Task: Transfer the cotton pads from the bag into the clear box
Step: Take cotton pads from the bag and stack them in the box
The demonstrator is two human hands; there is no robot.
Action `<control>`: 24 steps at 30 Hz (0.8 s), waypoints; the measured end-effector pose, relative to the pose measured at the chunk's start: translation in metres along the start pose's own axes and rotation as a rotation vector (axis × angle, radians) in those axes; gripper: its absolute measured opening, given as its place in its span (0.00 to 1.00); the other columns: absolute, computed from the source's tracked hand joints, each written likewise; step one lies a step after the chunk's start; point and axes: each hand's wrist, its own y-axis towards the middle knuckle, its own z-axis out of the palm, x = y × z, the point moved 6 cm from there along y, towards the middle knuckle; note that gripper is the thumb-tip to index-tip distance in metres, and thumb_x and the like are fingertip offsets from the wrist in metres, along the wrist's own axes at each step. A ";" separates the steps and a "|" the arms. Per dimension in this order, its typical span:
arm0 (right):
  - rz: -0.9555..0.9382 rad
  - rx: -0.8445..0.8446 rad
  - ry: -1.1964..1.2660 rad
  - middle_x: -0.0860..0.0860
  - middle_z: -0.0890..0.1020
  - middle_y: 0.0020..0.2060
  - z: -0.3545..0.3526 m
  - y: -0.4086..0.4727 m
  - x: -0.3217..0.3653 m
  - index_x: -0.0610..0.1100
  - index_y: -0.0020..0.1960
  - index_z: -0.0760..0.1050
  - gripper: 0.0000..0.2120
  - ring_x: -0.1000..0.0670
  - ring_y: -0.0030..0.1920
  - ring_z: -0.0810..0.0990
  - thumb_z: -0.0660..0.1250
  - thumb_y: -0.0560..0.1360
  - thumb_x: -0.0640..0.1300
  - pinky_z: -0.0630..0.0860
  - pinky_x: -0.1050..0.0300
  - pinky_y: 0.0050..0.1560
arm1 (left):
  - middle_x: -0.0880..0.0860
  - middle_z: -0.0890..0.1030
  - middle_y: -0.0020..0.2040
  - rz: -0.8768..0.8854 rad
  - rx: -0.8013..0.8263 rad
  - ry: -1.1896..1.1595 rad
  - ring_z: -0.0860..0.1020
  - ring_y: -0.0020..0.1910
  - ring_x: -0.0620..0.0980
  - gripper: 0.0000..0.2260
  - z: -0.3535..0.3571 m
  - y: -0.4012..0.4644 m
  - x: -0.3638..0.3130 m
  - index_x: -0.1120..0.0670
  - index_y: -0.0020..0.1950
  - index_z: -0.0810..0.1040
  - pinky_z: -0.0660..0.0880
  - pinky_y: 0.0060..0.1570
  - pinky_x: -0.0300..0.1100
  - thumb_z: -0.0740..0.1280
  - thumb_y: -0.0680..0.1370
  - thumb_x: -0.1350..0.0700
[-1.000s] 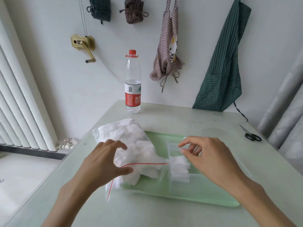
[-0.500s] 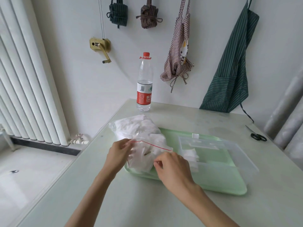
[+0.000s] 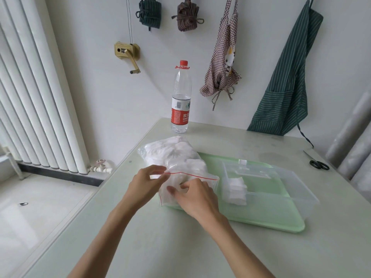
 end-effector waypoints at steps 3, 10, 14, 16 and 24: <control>0.006 -0.017 -0.029 0.50 0.74 0.34 0.005 0.006 0.001 0.46 0.31 0.68 0.16 0.43 0.38 0.71 0.65 0.73 0.51 0.66 0.57 0.37 | 0.37 0.80 0.52 0.009 0.042 -0.026 0.81 0.49 0.41 0.15 0.002 0.000 -0.001 0.41 0.51 0.78 0.76 0.57 0.51 0.67 0.66 0.40; -0.189 -0.185 0.099 0.47 0.66 0.26 -0.010 -0.011 -0.001 0.40 0.29 0.63 0.17 0.47 0.32 0.63 0.64 0.72 0.46 0.60 0.52 0.31 | 0.38 0.79 0.55 0.059 -0.072 0.185 0.79 0.52 0.41 0.10 -0.005 -0.003 0.001 0.44 0.56 0.78 0.74 0.53 0.43 0.67 0.75 0.46; -0.206 -0.111 0.282 0.49 0.77 0.29 -0.030 -0.021 -0.017 0.42 0.36 0.75 0.09 0.50 0.26 0.74 0.67 0.74 0.44 0.70 0.57 0.33 | 0.37 0.78 0.56 0.074 -0.084 0.200 0.77 0.55 0.42 0.12 -0.004 -0.006 -0.003 0.44 0.57 0.77 0.72 0.52 0.41 0.69 0.74 0.46; -0.216 0.004 0.463 0.51 0.81 0.33 -0.041 -0.027 -0.021 0.45 0.40 0.78 0.06 0.52 0.25 0.77 0.67 0.75 0.42 0.74 0.58 0.34 | 0.38 0.76 0.57 0.095 -0.066 0.191 0.75 0.59 0.42 0.16 -0.004 -0.007 -0.009 0.43 0.59 0.77 0.71 0.54 0.41 0.72 0.72 0.48; -0.219 0.121 0.926 0.48 0.77 0.31 -0.090 -0.026 -0.047 0.40 0.48 0.78 0.08 0.53 0.26 0.74 0.69 0.73 0.43 0.64 0.64 0.25 | 0.43 0.83 0.51 0.263 0.017 -0.251 0.80 0.50 0.38 0.09 0.020 -0.028 -0.088 0.49 0.56 0.80 0.77 0.44 0.33 0.65 0.77 0.53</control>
